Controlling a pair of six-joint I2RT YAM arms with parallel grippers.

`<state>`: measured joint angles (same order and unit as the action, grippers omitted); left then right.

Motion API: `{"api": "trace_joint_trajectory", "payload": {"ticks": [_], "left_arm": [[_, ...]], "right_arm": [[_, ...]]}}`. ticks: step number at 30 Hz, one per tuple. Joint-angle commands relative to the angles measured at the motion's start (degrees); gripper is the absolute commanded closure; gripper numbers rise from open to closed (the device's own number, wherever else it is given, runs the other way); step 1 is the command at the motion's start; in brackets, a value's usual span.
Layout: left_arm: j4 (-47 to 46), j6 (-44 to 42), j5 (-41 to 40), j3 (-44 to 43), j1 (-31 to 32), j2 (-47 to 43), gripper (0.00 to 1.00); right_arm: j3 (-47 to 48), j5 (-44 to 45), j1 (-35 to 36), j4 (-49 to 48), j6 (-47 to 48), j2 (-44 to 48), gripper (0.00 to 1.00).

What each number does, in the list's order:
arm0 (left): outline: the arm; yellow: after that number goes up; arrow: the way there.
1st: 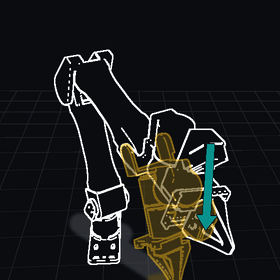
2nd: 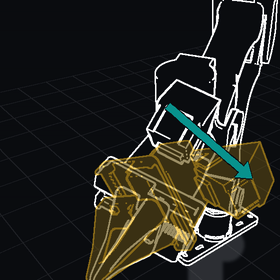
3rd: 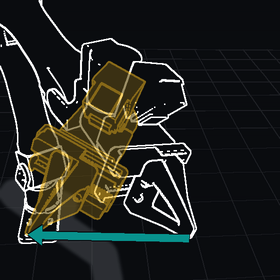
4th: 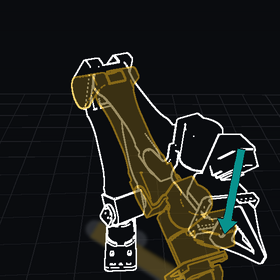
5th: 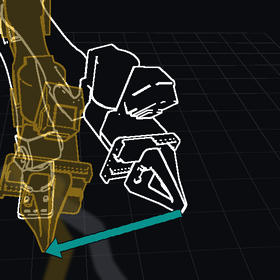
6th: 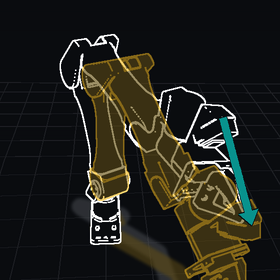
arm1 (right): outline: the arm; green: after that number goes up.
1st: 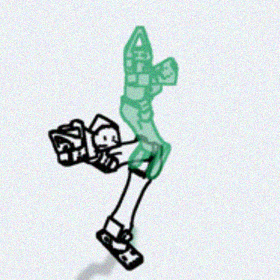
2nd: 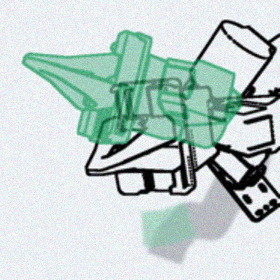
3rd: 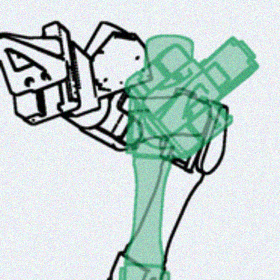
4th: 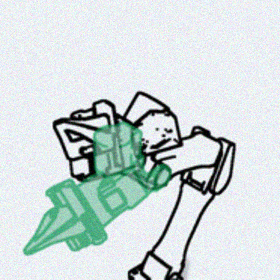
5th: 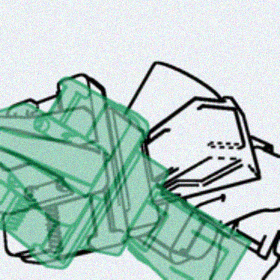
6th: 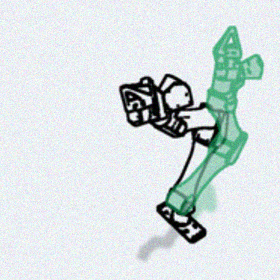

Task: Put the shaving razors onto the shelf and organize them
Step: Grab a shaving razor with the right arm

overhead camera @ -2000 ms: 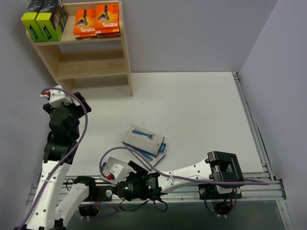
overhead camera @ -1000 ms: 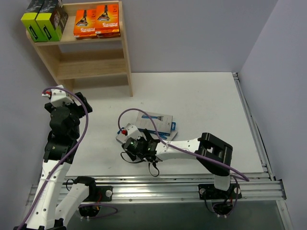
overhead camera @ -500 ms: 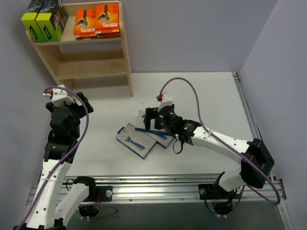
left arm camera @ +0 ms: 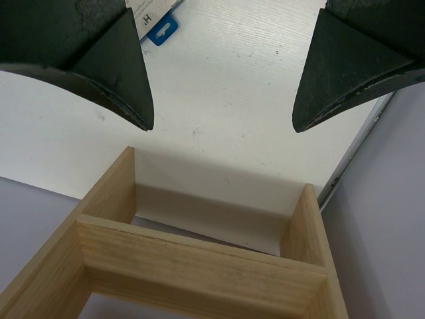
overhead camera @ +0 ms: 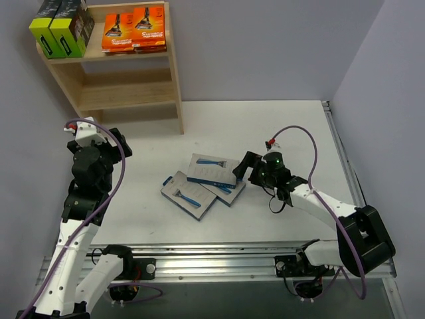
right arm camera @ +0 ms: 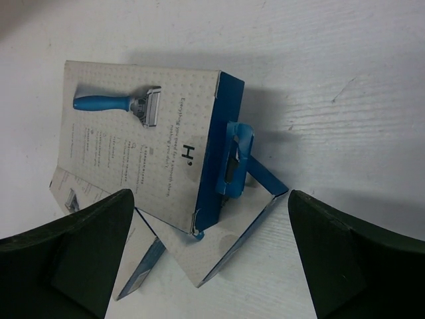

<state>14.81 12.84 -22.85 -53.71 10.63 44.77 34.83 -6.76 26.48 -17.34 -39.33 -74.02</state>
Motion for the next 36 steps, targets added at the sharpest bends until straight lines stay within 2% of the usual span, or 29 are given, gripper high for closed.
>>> {"api": "trace_joint_trajectory", "payload": {"ticks": [1,12,16,18,27,36], "left_arm": [[-1.62,-0.36,1.05,-0.08,0.44,-0.04,0.06],[-1.45,-0.97,1.67,-0.25,0.70,0.84,0.06],[-1.71,-1.33,1.85,-0.08,0.70,1.02,0.06],[-1.89,-1.50,2.20,-0.16,0.70,1.19,0.00],[-1.89,-1.33,2.46,-0.08,0.62,1.54,0.04],[-1.71,-1.33,2.11,0.01,0.79,1.63,0.05]], "right_arm": [[-1.43,-5.97,-0.90,-7.60,-2.68,0.28,0.04],[0.94,-14.06,-7.05,-14.47,-1.01,-10.17,0.01],[3.31,-16.25,-7.14,-15.35,2.06,-14.66,0.02],[4.63,-17.31,-7.14,-15.88,3.03,-16.94,0.02],[6.39,-22.50,-6.79,-20.01,3.30,-21.69,0.05],[5.69,-29.88,-6.44,-28.00,-0.21,-24.94,0.13]]}}
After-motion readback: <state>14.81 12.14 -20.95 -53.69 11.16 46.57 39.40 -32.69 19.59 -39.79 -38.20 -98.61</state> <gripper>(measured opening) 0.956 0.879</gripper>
